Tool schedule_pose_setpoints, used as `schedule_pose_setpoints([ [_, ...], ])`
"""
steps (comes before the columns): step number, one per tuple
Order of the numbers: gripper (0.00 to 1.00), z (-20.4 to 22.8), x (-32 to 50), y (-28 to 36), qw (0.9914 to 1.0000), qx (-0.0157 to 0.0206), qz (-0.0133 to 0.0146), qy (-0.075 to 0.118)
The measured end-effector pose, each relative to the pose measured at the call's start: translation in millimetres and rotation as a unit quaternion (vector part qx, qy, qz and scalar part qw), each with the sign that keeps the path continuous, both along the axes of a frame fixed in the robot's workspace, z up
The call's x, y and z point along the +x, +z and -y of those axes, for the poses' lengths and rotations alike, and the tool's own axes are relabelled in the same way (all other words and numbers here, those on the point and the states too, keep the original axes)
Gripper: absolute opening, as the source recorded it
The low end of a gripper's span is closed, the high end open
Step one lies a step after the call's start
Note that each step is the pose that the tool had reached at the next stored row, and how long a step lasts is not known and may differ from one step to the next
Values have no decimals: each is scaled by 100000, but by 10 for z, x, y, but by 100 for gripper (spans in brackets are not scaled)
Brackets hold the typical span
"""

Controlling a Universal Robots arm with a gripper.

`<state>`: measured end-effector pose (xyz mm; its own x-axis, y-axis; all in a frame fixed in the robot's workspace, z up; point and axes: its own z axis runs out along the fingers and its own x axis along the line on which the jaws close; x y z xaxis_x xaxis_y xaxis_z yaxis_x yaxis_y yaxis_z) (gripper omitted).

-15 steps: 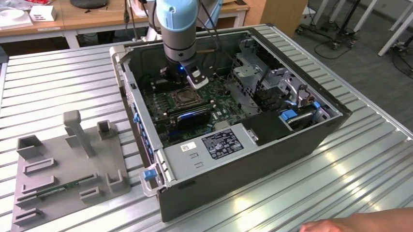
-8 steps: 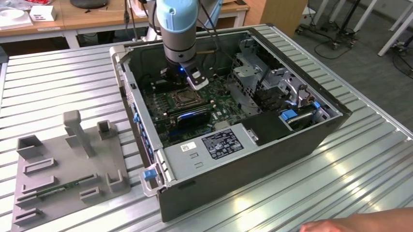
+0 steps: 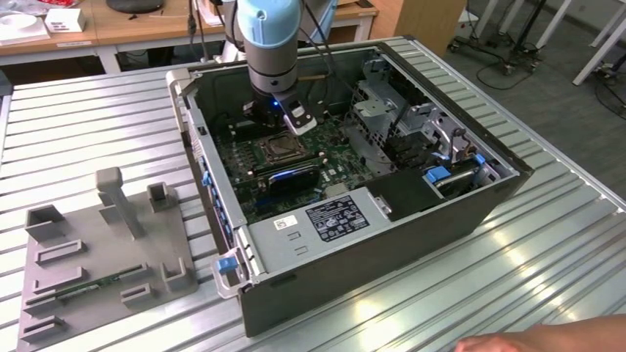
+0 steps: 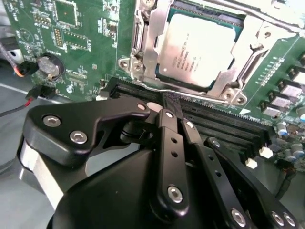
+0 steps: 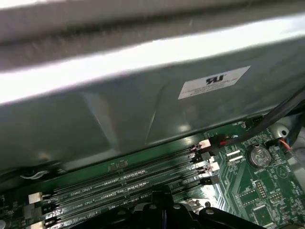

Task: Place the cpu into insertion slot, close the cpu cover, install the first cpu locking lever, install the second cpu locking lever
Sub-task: 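Install the first cpu locking lever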

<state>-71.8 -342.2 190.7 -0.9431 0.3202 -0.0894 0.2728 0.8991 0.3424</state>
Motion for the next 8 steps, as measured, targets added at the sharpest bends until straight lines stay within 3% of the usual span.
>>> schedule_pose_setpoints([
  [8, 11, 0, -1, 238, 100000, -36, -14, -11],
])
